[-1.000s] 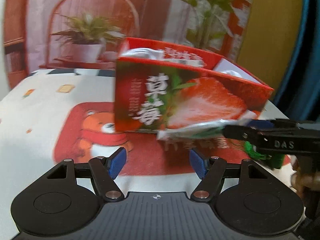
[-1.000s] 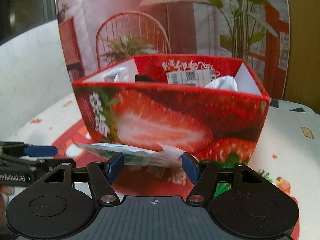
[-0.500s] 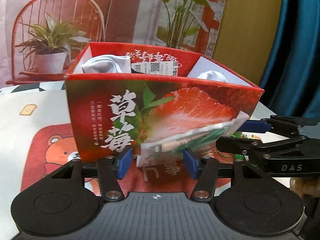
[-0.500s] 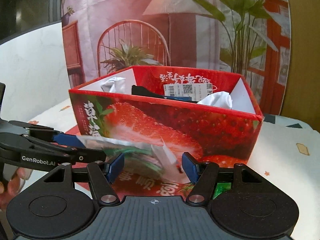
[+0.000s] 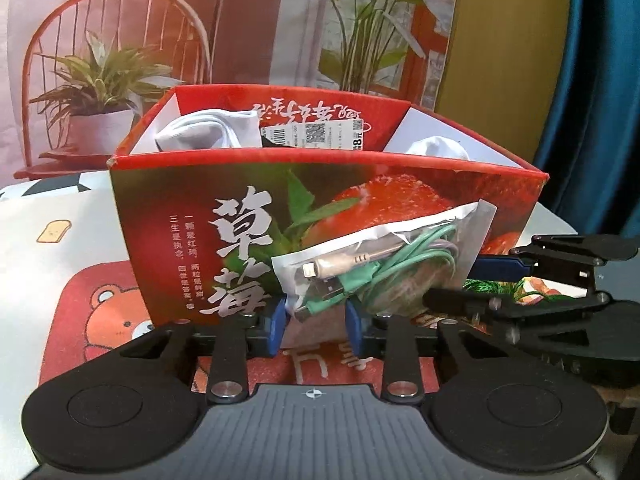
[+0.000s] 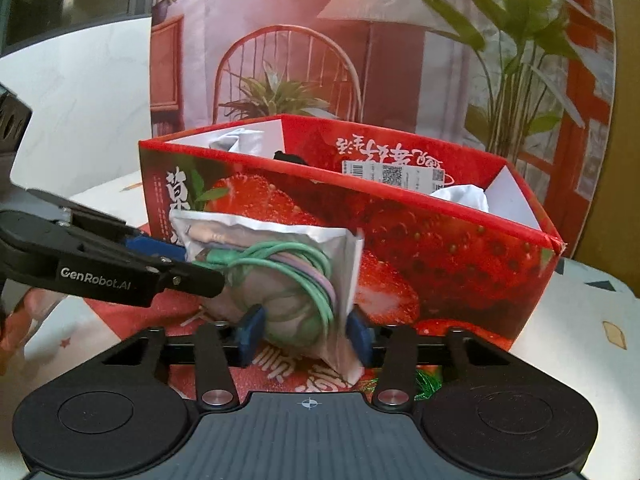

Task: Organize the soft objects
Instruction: 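Close the left tool on the white packet and lift it, then carry the packet with the left tool over the box and open it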

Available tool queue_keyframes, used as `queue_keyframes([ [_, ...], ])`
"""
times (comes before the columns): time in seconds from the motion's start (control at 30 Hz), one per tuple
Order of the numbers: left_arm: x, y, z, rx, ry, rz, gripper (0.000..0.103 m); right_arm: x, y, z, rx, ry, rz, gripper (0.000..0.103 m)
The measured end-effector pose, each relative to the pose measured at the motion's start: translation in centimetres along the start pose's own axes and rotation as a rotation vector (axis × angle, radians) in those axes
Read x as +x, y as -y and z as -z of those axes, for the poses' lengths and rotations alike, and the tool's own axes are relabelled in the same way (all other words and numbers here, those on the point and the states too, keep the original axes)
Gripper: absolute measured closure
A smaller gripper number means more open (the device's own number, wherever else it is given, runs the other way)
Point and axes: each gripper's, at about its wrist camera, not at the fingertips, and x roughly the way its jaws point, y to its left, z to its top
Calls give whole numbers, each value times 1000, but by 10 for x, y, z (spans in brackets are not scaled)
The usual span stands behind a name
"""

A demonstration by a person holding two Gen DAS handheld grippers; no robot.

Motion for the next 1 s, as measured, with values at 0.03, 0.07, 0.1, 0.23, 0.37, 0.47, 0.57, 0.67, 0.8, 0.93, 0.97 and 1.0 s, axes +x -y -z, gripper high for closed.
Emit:
queue_keyframes([
  [0.03,0,0,0,3,-1,-11,70,0,0,0,0,0,7,78],
  [0.07,-2,-1,0,0,0,-16,71,0,1,-1,0,-1,16,88],
  [0.1,-3,-3,0,-8,1,-16,71,0,2,-1,2,-2,16,89],
  [0.23,-16,-3,-1,-16,21,-12,71,-6,1,-2,4,7,23,95],
  [0.37,-36,-2,-5,-18,61,0,72,-20,1,-10,16,48,30,96],
  [0.47,-55,-1,-13,-15,113,5,72,-34,1,-20,11,90,30,96],
  [0.57,-73,2,-24,-9,170,4,72,-48,0,-32,6,135,31,96],
  [0.67,-88,5,-37,-8,224,6,72,-60,2,-48,12,173,29,96],
  [0.8,-95,11,-57,8,266,5,71,-66,8,-69,36,201,23,96],
  [0.93,-93,11,-79,0,273,18,71,-63,17,-86,51,204,23,96],
  [0.97,-89,10,-83,-4,264,21,71,-60,20,-90,54,197,25,96],
  [1.0,-86,9,-87,-9,254,23,71,-56,23,-94,59,187,24,96],
])
